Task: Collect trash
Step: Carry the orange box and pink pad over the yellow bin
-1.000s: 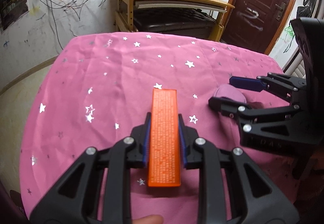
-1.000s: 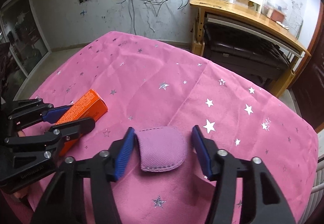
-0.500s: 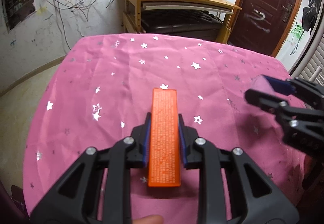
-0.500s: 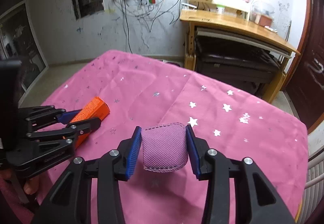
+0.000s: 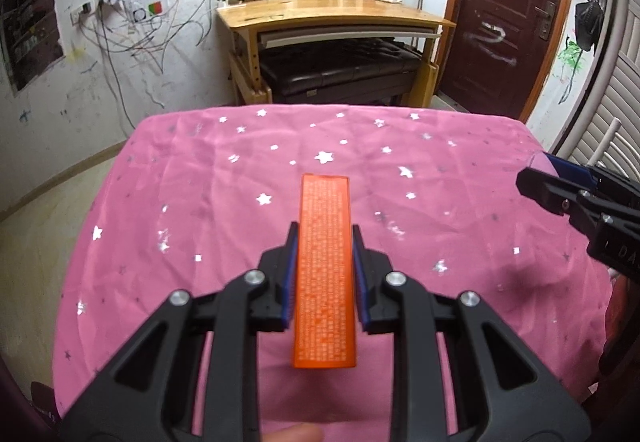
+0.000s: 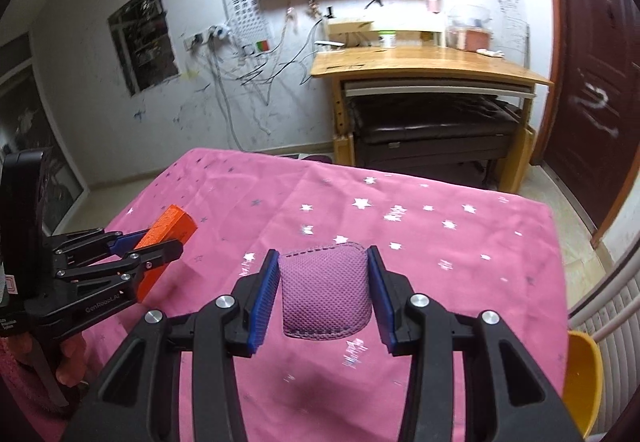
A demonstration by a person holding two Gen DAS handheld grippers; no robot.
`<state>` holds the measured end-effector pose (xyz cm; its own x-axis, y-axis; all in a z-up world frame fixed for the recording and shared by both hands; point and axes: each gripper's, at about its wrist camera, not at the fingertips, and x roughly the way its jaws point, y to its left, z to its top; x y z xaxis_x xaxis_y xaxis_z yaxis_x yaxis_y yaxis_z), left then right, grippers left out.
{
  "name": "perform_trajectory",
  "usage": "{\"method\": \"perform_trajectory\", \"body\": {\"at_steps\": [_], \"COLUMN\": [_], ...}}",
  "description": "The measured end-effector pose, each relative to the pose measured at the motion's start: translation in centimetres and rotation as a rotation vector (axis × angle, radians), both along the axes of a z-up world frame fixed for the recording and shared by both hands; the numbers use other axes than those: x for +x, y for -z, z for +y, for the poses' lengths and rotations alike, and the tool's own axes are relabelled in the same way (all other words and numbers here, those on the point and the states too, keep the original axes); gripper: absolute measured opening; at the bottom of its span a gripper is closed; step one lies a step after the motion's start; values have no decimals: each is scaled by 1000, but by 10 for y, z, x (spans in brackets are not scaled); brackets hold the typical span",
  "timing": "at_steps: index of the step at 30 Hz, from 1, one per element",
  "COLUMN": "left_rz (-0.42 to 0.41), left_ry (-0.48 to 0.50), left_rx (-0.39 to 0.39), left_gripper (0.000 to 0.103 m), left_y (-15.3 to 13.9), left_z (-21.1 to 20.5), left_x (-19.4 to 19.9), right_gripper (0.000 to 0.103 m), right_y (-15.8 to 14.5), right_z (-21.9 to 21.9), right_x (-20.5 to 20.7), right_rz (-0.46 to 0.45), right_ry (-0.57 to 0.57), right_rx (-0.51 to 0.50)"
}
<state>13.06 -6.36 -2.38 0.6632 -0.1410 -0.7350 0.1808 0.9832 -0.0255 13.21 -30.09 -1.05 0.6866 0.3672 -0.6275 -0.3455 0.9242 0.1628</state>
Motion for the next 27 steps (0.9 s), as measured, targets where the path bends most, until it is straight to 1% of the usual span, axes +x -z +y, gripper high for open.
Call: {"method": "perform_trajectory", "body": {"at_steps": [17, 27], "left_rz": [-21, -17], "left_ry": [112, 209], "left_rx": [54, 65], "left_gripper": [22, 22], "left_y": [-11, -10], "left_z": [-80, -142], "left_x": [-3, -2], "right_gripper": [38, 38], "right_y": [0, 3], "right_z": [-119, -193], "right_x": [-37, -57], "right_rz": [-54, -91], "right_ry": [195, 342], "right_rx": [133, 214]}}
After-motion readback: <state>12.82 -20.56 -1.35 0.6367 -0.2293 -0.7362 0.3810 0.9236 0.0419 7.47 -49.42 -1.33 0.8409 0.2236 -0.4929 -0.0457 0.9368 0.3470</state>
